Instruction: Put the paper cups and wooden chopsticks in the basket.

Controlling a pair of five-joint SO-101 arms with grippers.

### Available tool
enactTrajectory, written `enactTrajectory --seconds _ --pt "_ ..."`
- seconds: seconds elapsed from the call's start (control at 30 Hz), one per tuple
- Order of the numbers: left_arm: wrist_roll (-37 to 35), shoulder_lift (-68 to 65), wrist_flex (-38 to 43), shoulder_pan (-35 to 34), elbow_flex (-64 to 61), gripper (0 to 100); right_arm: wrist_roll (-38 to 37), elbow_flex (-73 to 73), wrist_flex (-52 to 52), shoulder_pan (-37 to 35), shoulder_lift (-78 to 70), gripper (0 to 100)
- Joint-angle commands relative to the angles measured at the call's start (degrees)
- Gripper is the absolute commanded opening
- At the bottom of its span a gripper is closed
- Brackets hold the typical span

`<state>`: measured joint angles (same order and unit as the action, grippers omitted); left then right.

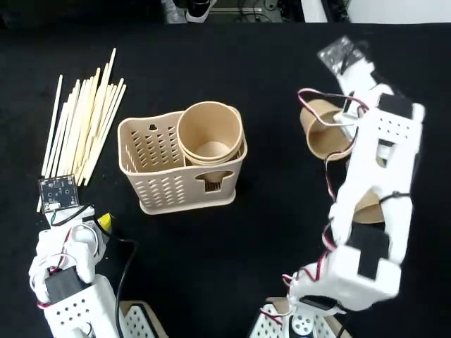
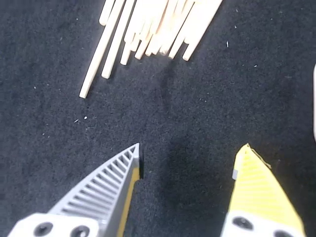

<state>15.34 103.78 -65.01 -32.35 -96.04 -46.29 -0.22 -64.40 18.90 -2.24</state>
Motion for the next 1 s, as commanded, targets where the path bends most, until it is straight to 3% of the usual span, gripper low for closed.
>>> enactTrajectory --seconds 0.0,0.23,0.4,0.57,0.83,0.97 --pt "0.4 0.5 0.5 0.7 -0.4 30 6.1 -11.7 -12.6 -1.1 7.8 1.2" --pt "0.4 0.5 0.5 0.7 -0.4 30 9.8 -35.2 -37.1 -11.1 10.9 1.2" --pt "0.1 0.5 0.7 0.7 -0.4 30 20.0 -41.5 -36.8 -14.3 14.1 1.2" --pt "0.1 0.5 0.9 0.7 -0.4 30 21.8 -41.1 -36.8 -21.2 20.4 1.2" --pt "0.4 0.5 2.6 0.8 -0.9 14 21.7 -28.9 -36.7 -36.9 32.4 1.1" --pt "0.5 0.5 2.9 3.1 -1.3 8 21.9 -22.1 -36.5 -38.9 33.7 1.1"
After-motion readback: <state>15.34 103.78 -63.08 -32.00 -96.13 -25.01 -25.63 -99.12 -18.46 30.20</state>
